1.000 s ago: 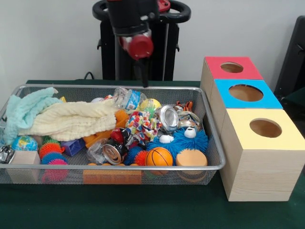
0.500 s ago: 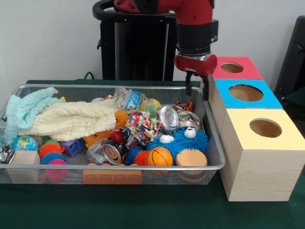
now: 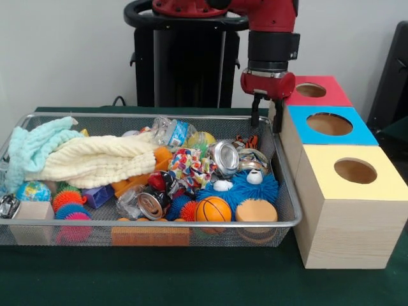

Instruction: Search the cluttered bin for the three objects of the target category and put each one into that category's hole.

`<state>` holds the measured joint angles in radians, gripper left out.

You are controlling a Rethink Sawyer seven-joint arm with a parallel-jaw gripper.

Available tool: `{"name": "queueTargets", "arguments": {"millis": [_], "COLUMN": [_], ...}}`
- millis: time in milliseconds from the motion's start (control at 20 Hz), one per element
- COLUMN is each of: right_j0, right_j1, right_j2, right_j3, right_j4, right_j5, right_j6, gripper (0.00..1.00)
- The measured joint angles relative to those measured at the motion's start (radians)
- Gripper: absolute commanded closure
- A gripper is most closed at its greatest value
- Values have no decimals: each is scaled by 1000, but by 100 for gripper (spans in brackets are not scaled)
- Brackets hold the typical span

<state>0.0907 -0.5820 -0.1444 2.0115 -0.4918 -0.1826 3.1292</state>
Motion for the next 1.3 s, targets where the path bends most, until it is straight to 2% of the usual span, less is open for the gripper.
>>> {"name": "queueTargets", "arguments": {"millis": [300, 650, 1000, 1200, 1300], "right_j0": [18, -65, -207, -239, -227], "right_j1": [31, 31, 7, 9, 9], "right_j2": [-44, -44, -45, -48, -48], "right_j3": [21, 59, 84, 84, 84], "right_j4": [54, 54, 19, 16, 16], "right_j5": [-86, -91, -91, -92, -92], "right_j6": [0, 0, 0, 0, 0], "gripper": [0, 0, 0, 0, 0]}}
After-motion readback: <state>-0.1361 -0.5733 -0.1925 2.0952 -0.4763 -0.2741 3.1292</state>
